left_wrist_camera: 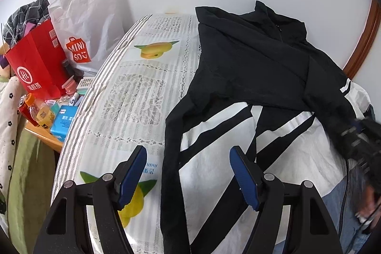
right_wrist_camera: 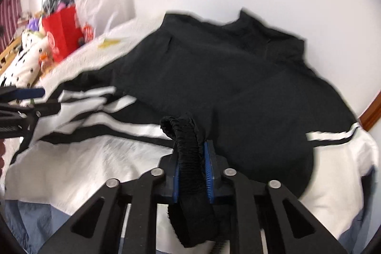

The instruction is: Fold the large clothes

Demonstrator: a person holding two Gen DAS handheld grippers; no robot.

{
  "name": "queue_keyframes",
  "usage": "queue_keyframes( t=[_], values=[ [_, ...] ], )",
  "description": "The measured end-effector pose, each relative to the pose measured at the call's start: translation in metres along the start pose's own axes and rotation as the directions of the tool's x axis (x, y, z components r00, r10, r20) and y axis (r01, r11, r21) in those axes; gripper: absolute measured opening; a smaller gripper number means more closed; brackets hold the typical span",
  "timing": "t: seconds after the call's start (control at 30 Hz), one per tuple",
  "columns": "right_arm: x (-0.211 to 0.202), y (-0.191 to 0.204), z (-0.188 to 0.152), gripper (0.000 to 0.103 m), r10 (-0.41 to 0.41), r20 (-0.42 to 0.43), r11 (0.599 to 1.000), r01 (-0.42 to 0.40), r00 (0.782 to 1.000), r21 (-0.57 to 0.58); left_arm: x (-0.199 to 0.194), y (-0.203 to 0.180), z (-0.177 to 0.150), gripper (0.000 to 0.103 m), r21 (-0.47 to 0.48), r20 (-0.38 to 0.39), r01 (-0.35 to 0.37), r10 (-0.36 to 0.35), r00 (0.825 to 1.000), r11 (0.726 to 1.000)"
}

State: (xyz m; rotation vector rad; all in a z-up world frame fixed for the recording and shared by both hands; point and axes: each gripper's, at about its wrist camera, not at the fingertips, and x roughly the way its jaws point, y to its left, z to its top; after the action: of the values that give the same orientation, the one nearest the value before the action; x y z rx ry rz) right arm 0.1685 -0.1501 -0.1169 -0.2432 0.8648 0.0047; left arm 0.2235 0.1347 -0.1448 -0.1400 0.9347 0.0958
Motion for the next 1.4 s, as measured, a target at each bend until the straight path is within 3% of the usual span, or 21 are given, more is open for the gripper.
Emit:
queue_keyframes(
  t=[0.13,0.27,0.47,0.6,0.7,0.77,0.9,0.97,1.07,1.23,1.33,1.4],
  values=[
    [-0.034,-0.054,0.007,0.011,-0.035,0.092,0.995,0.026,0.995,0.094,-0.001,-0.005,0.007,0.070,0.012,0.008,-0.010,0.010,1.000,1.000],
    [-0.048,-0.128,0.012,0.010,-0.121,0.137,0.972,0.089,0.983,0.219,-0.001,-0.011,0.014,0.070,0.017,0.010,-0.016,0.015,1.000,1.000],
    [-0.034,-0.244,0.001,0.012,-0.155,0.115,0.898,0.092,0.981,0.430,0.007,-0.014,0.022,0.070,0.015,0.007,-0.029,0.029,1.000,0.999],
    [-0.014,-0.282,-0.012,0.021,-0.204,0.055,0.865,0.154,0.977,0.478,0.014,-0.015,0.026,0.070,0.007,-0.006,-0.031,0.032,0.999,0.999],
    [-0.020,-0.292,-0.016,0.025,-0.286,0.053,0.846,0.227,0.957,0.482,0.015,-0.019,0.028,0.070,0.025,0.001,-0.033,0.033,0.999,0.999],
    [-0.030,-0.287,-0.013,0.036,-0.269,0.104,0.862,0.192,0.957,0.469,0.018,-0.021,0.030,0.070,0.032,0.000,-0.028,0.028,1.000,0.999],
    [-0.028,-0.257,-0.007,0.040,-0.211,0.141,0.908,0.141,0.967,0.394,0.021,-0.026,0.033,0.070,0.034,-0.002,-0.023,0.023,1.000,0.999],
    [-0.008,-0.243,-0.009,0.040,-0.166,0.102,0.931,0.122,0.981,0.345,0.020,-0.028,0.033,0.070,0.041,0.002,-0.017,0.017,1.000,0.999],
    [0.025,-0.231,-0.015,0.040,-0.173,0.009,0.943,0.163,0.985,0.291,0.016,-0.030,0.032,0.070,0.047,0.017,-0.011,0.010,1.000,0.999],
    [0.068,-0.247,-0.037,0.040,-0.227,-0.198,0.896,0.284,0.954,0.340,0.008,-0.027,0.031,0.070,0.044,0.044,-0.021,0.019,0.999,0.999],
    [0.056,-0.249,-0.041,0.041,-0.204,-0.185,0.893,0.260,0.961,0.368,0.005,-0.025,0.032,0.070,0.042,0.054,-0.025,0.023,0.998,0.999],
    [0.035,-0.244,-0.043,0.047,-0.201,-0.146,0.900,0.241,0.969,0.362,0.001,-0.023,0.030,0.070,0.031,0.063,-0.011,0.009,0.998,0.999]
  ],
)
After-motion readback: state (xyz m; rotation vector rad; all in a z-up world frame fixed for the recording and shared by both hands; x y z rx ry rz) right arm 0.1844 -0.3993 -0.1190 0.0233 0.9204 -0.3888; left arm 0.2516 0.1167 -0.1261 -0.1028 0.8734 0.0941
